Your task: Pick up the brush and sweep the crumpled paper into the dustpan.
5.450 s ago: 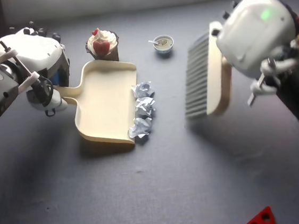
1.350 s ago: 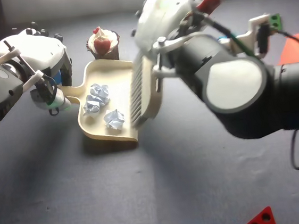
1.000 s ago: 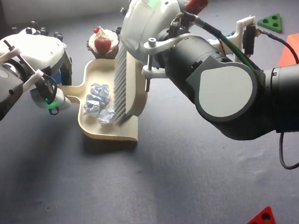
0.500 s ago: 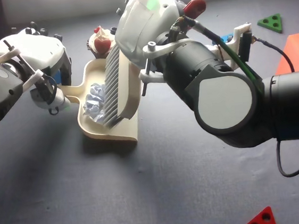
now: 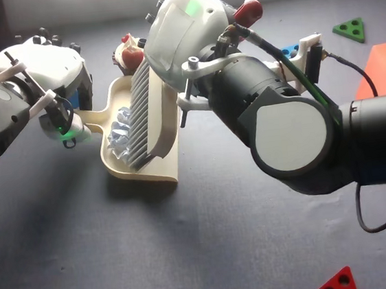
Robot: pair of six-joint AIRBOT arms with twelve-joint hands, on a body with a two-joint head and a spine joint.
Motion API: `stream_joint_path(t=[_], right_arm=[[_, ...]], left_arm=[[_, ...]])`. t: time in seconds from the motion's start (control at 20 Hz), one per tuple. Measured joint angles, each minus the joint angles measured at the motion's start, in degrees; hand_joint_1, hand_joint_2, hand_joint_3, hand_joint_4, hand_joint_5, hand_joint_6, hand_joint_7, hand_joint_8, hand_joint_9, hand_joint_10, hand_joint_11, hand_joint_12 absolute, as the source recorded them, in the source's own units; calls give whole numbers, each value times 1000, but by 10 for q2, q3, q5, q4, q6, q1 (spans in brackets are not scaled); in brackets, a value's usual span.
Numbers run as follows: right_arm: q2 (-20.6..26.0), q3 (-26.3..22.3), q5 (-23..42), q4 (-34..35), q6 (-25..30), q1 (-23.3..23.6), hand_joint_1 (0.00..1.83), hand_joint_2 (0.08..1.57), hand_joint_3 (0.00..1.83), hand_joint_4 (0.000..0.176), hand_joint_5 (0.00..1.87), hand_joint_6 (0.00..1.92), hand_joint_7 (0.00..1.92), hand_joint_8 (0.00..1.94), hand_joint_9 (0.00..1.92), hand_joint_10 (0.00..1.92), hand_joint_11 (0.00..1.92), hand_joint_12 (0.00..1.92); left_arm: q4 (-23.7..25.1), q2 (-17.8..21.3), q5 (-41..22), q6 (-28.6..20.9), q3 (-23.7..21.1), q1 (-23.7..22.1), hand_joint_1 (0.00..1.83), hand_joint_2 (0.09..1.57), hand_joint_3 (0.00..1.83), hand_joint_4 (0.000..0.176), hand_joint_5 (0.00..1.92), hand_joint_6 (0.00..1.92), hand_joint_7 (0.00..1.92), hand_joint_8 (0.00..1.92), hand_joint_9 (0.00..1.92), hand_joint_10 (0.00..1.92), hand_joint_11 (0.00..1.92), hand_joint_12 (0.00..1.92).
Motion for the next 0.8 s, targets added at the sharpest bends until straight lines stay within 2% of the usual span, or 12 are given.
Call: stream_joint_path(t=[0.05,0.1,0.15,0.25,0.3,0.35,0.45,0.55,0.65,0.7,0.8], right_arm=[[4,-3,1,4,0,3,1463,1139,0,67,952,1921,1003,1941,1322,1921,1474,1921],[9,-8,2,11,0,9,1462,1139,0,69,939,1921,995,1941,1311,1921,1468,1921],[14,-12,1,10,0,11,1453,1146,1,71,934,1921,995,1941,1308,1921,1468,1921],[20,-19,1,11,0,14,1444,1159,5,70,932,1921,1010,1941,1321,1921,1471,1921],[22,-22,1,10,0,15,1443,1160,3,70,927,1921,1026,1941,1328,1921,1469,1921],[28,-26,3,11,0,16,1441,1165,3,69,917,1921,1009,1941,1329,1921,1466,1921],[44,-35,6,10,0,16,1430,1173,4,68,906,1921,963,1941,1321,1921,1473,1921],[68,-45,6,17,0,16,1427,1180,4,70,919,1921,962,1941,1325,1921,1476,1921],[86,-50,4,29,-1,15,1441,1185,3,74,918,1921,952,1941,1335,1921,1477,1921],[93,-55,1,37,-2,15,1433,1190,4,74,914,1921,954,1941,1335,1921,1470,1921],[108,-72,-2,57,-6,15,1422,1183,0,82,906,1921,965,1941,1332,1921,1473,1921]], left_arm=[[-2,0,0,0,0,0,1120,1063,0,0,1099,783,400,3,238,2,0,660],[-2,0,-1,0,0,0,1110,1063,0,15,1098,786,407,3,238,2,0,686],[-6,0,-1,2,0,-3,1115,1062,0,4,1101,781,413,3,255,5,0,684],[-5,0,-4,4,0,-5,1108,1069,1,13,1084,809,414,1,247,0,0,587],[-6,0,-4,4,0,-5,1105,1075,1,10,1070,831,408,2,244,0,0,541],[-6,0,-4,4,0,-5,1099,1074,0,29,1073,827,402,1,243,0,0,523],[-6,0,-4,4,0,-5,1116,1071,0,0,1080,814,406,2,257,2,0,475],[-6,0,-4,5,0,-5,1124,1065,0,0,1094,792,407,3,253,3,0,562],[-6,0,-4,5,0,-5,1111,1067,1,6,1087,803,413,2,261,3,0,527],[-6,0,-4,4,0,-5,1116,1069,1,0,1084,808,406,1,262,2,0,526],[-7,0,-4,4,0,-5,1125,1065,0,0,1094,791,395,0,226,0,0,502]])
